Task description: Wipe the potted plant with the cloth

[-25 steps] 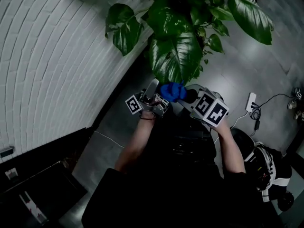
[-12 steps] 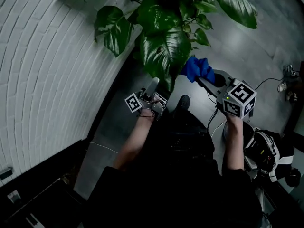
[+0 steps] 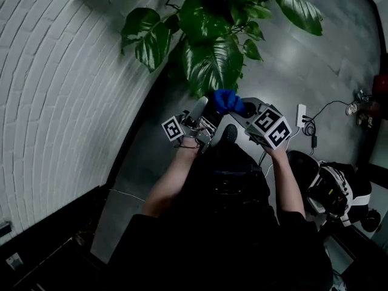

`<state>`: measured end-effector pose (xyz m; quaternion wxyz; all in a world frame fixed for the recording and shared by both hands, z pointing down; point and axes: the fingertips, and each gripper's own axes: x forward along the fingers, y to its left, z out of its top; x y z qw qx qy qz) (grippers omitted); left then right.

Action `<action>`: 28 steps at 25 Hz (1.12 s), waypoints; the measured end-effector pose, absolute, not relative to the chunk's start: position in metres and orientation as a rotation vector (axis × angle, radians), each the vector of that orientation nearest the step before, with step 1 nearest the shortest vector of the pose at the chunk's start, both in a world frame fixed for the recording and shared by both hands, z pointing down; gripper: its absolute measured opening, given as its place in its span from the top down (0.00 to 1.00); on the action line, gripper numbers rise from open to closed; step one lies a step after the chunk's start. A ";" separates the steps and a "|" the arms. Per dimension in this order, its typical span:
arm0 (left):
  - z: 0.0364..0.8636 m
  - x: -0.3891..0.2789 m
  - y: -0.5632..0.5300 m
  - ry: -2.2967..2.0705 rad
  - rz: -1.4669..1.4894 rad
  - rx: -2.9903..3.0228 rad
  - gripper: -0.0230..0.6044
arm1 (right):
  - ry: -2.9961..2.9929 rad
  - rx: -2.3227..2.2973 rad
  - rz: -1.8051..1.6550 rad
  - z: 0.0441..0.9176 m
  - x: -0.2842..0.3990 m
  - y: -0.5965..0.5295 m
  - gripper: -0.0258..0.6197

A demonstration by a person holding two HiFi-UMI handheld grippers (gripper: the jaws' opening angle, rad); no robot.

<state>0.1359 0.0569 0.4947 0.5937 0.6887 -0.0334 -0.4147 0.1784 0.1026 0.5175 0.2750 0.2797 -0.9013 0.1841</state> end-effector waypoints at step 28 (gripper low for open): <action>0.499 0.112 0.032 -0.260 -0.812 1.823 0.37 | -2.494 1.215 0.472 0.434 0.282 0.083 0.87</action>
